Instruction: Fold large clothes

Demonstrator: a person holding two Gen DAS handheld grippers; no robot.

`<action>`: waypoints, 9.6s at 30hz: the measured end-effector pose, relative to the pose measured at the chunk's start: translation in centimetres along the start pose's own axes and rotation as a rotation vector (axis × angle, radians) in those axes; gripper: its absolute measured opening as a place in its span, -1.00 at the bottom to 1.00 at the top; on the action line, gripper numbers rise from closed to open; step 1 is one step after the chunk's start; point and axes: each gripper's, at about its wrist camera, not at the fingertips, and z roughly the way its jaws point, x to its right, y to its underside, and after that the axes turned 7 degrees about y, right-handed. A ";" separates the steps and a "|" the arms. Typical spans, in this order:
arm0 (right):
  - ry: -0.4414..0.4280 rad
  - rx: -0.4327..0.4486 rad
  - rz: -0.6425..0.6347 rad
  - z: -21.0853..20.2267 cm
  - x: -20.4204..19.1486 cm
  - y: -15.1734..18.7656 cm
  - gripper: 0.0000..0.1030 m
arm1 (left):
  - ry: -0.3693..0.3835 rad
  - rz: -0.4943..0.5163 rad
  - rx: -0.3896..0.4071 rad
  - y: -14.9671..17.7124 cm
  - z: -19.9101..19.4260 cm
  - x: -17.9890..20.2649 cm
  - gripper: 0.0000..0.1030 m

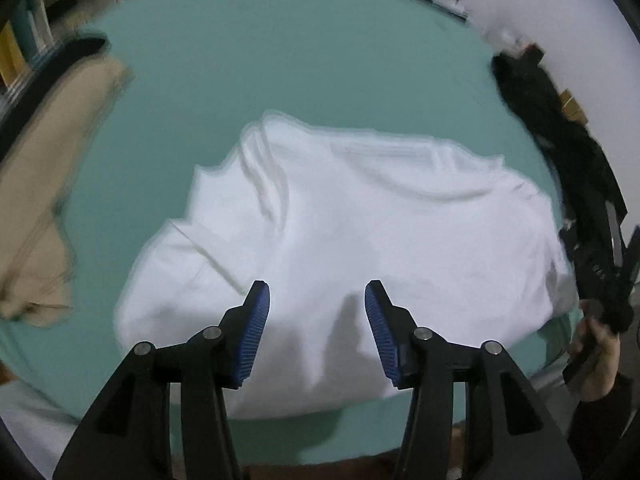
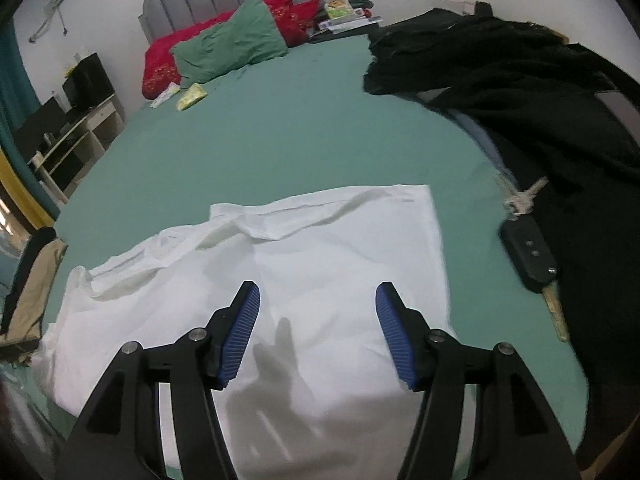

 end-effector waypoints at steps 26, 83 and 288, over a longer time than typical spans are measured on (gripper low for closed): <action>-0.077 -0.272 -0.397 11.0 -9.8 -5.5 0.18 | -0.045 0.393 -0.094 -7.3 9.2 5.8 0.02; -0.034 -0.047 -0.437 10.6 -11.8 -8.6 0.19 | -0.373 -0.154 0.271 -6.6 -1.2 -15.1 -0.90; -0.170 -0.247 -0.253 -2.8 -8.9 8.8 -0.39 | 0.245 -0.054 0.125 6.2 0.0 -4.9 0.31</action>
